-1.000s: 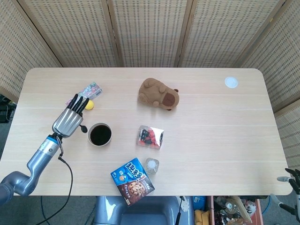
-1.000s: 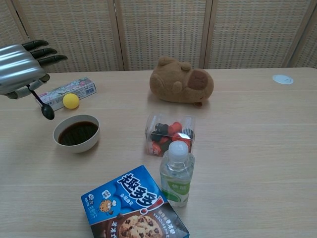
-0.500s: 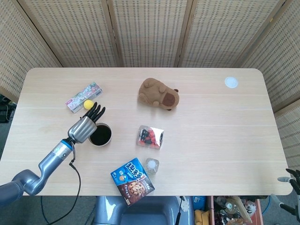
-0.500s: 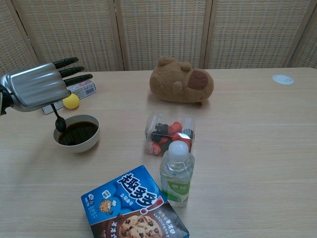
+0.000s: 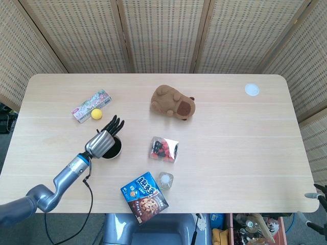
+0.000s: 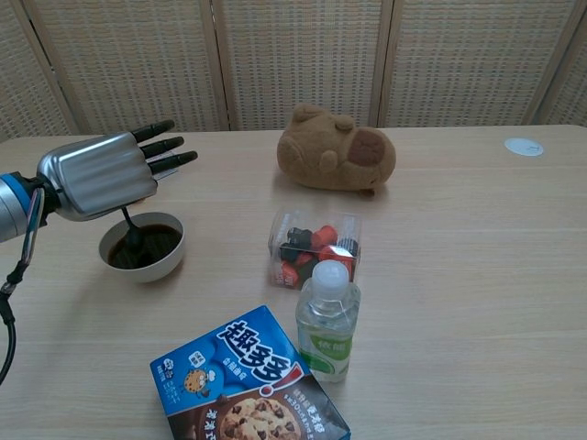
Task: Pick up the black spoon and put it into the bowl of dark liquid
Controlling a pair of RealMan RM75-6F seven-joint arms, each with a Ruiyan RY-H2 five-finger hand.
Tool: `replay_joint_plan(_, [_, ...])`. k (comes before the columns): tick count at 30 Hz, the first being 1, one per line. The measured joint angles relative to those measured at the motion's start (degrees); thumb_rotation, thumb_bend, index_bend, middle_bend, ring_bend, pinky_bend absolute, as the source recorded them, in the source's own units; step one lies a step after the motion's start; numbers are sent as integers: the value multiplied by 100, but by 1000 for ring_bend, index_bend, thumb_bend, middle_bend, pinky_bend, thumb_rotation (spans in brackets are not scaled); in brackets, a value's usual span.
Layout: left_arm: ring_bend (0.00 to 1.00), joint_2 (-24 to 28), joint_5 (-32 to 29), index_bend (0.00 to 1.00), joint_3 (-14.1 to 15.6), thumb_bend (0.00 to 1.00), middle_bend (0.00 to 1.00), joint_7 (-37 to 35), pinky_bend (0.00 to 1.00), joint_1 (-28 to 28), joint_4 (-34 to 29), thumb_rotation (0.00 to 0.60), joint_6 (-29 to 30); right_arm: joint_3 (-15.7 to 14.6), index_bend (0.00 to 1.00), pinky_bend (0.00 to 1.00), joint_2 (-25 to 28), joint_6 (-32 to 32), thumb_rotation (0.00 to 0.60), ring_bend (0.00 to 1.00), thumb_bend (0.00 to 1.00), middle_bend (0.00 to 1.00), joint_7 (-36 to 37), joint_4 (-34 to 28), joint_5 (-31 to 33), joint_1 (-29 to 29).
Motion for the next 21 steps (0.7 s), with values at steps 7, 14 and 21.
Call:
replay_joint_plan(7, [0,-219,-22,613,-11,380,8,217,0,-64,96,600,-89,15,429,244,-20,-1,600,149,299,301,53,54,25,-12])
replay_joint_plan(14, [0,-445,-133,613,-117,380,8,451,0,-107,232,600,-97,22,429,244,-41,-16,600,149,300,301,98,105,51,-29])
replay_joint_plan(21, [0,-729,-319,613,-272,380,8,641,0,-187,508,600,-148,26,429,244,-66,-53,600,149,299,301,143,159,85,-47])
